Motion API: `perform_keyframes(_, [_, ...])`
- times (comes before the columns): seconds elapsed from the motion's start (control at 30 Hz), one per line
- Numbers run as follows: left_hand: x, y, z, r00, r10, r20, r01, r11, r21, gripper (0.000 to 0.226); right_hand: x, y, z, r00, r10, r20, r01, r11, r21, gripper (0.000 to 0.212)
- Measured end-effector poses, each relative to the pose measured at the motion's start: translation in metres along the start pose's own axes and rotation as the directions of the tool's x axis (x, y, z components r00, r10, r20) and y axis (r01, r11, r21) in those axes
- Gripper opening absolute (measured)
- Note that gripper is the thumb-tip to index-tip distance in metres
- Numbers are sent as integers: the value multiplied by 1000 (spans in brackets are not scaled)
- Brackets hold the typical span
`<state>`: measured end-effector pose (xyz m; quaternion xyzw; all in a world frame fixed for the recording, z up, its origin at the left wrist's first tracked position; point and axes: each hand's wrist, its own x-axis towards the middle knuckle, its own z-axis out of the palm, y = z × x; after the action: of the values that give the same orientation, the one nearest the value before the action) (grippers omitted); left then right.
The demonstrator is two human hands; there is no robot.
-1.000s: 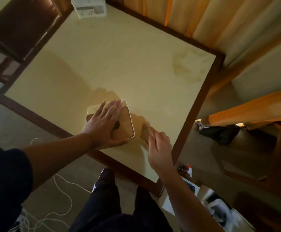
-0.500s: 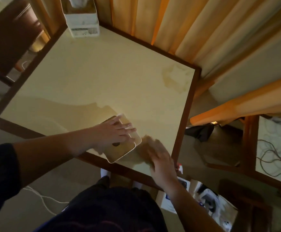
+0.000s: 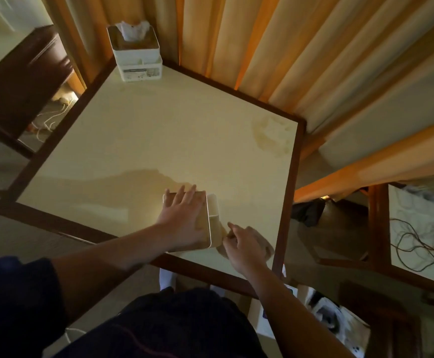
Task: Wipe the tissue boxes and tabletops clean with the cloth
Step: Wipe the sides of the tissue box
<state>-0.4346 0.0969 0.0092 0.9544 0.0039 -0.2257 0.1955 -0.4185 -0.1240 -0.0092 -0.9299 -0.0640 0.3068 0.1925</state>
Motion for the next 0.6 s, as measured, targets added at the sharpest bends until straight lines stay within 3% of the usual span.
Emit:
perform_keyframes(0.1, [5,19,17,988,-100,-115,107,993,51,96,12,-12,1,999,34,22,-32,998,-48,63])
perform_keyframes(0.23, [11,28,32,979,-165,-121,171,984,41,109,16,-21,5,997,11,72,-4,995,-98,70])
perform_keyframes(0.3, [13,25,38,980,-152,-132,161,985,60,113,16,-23,8,996,-30,86,43,988,-150,71])
perform_keyframes(0.5, [15,8,42,984,-68,-163,85,991,101,110,11,-22,18,994,-99,-47,91,984,-155,58])
perform_keyframes(0.6, [14,0,37,982,-58,-177,75,993,88,109,8,-25,16,979,-180,-94,148,950,-274,59])
